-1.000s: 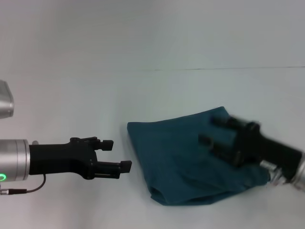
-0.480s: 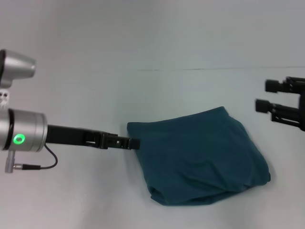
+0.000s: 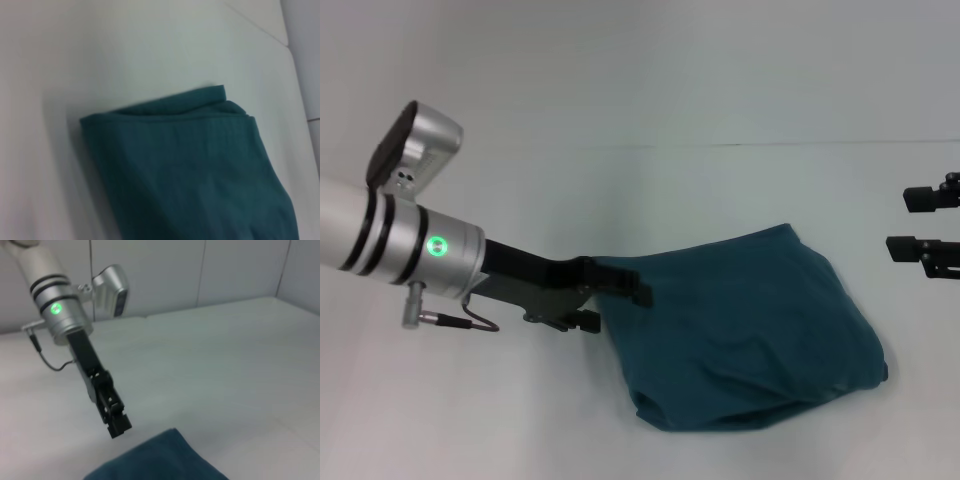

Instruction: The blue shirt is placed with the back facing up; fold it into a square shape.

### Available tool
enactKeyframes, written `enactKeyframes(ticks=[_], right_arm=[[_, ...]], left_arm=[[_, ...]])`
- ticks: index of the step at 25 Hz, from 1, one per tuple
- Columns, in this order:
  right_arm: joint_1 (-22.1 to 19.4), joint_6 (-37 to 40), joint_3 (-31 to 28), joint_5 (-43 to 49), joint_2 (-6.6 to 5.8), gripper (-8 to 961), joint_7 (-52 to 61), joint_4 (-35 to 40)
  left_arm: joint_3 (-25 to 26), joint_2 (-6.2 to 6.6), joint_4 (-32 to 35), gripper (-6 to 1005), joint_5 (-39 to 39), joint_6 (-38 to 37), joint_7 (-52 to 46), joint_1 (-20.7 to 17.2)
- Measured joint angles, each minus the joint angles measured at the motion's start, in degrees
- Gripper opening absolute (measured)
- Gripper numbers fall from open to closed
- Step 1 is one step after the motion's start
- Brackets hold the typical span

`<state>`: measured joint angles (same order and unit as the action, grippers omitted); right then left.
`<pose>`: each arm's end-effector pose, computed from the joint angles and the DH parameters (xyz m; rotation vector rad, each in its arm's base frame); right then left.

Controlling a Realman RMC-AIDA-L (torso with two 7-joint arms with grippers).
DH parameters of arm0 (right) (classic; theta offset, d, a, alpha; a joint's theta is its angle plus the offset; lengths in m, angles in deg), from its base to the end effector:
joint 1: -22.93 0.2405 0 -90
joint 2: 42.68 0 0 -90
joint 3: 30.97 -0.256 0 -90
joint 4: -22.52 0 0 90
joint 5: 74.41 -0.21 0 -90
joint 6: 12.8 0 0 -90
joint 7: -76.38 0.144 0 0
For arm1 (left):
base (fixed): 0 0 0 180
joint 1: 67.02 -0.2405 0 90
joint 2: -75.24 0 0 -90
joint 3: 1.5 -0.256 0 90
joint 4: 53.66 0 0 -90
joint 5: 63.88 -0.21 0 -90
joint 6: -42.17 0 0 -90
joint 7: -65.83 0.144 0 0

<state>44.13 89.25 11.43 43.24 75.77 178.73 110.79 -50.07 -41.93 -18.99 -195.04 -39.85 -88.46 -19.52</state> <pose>0.2121 0.3097 0.1264 -2.6367 0.3461 0.2882 -0.2037 0.3870 -0.0272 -2.3301 -2.0308 -0.2327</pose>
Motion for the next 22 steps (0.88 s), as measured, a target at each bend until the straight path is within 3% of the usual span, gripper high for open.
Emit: enactKeyframes(ticks=[4,11,22], right_arm=[[0.6,1.2,-0.4,2.5,-0.13,593,2.6,2.7],[2.9,5.3,-3.6,4.6,-0.98,593,4.8,4.5],[3.1,5.4,-3.9,4.7,-0.58,595,4.9,4.8]], left_arm=[[-0.7,-0.9,-1.9,846,-0.1,1.1,-1.2,0.9],[-1.9,-3.63,-4.2,842,-0.4,3.7,-1.5,1.5],[-3.3,-4.54,-4.2,836,-1.1,6.3,-1.4,2.0]])
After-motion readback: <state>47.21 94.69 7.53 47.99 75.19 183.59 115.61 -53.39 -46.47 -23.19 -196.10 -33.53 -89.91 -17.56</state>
